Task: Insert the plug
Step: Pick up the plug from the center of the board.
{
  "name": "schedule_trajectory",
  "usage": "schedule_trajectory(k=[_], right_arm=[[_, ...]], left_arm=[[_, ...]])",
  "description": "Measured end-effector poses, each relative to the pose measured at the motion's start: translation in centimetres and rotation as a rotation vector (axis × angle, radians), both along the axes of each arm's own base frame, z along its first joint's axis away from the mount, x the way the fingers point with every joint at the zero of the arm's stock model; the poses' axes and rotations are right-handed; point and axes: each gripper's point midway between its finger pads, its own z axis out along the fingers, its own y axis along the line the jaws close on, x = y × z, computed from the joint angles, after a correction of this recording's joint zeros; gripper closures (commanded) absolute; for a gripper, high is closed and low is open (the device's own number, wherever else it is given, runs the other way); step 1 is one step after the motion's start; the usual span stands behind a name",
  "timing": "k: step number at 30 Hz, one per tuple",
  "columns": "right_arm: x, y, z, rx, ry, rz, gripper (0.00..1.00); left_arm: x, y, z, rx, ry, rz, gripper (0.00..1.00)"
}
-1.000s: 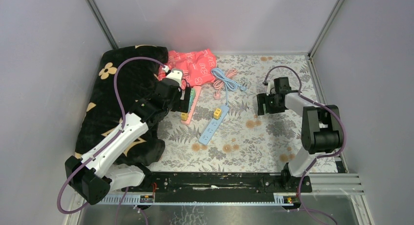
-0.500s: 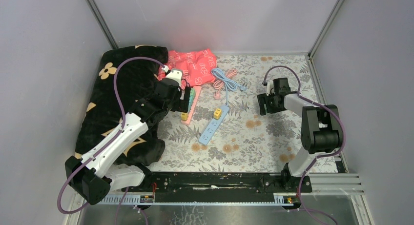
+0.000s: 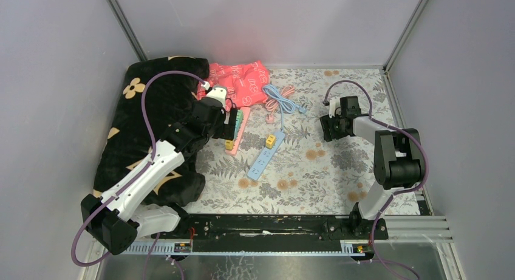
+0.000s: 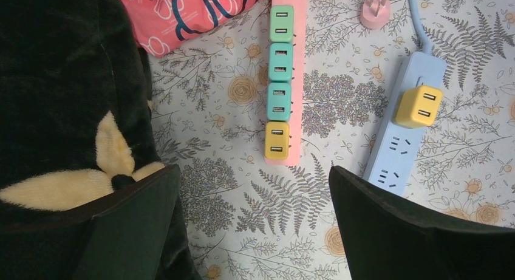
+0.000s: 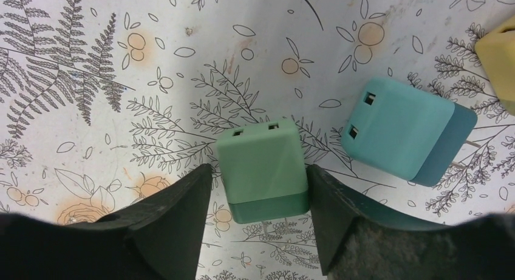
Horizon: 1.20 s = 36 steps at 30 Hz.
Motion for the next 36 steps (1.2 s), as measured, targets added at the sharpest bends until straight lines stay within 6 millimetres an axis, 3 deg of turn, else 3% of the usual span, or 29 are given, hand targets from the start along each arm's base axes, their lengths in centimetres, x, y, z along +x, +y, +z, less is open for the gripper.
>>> schedule_trajectory(k=[11,16,21,28,36], right_arm=[[0.2,0.8,0.1,0.014,-0.013,0.03,0.58],[-0.2,2.9,0.2,0.038,-0.014,0.068,0.6],[-2.4,5.7,0.9,0.091,-0.008,0.115,0.61],[-3.5,9.4,5.4,0.157,-0.133,0.2,0.61],[-6.4,14.2,10.9,0.264,-0.293,0.349,0.62]], left_arm=[[-0.1,-0.2,-0.1,-0.017,0.011,-0.014,0.0],[-0.2,-0.6,-0.3,-0.031,0.025,-0.034,0.0],[-0.4,-1.4,-0.9,-0.048,0.054,-0.066,0.0],[-1.0,-2.5,-0.7,-0.107,0.075,-0.102,0.0],[-2.8,-4.5,1.8,-0.281,0.08,-0.148,0.0]])
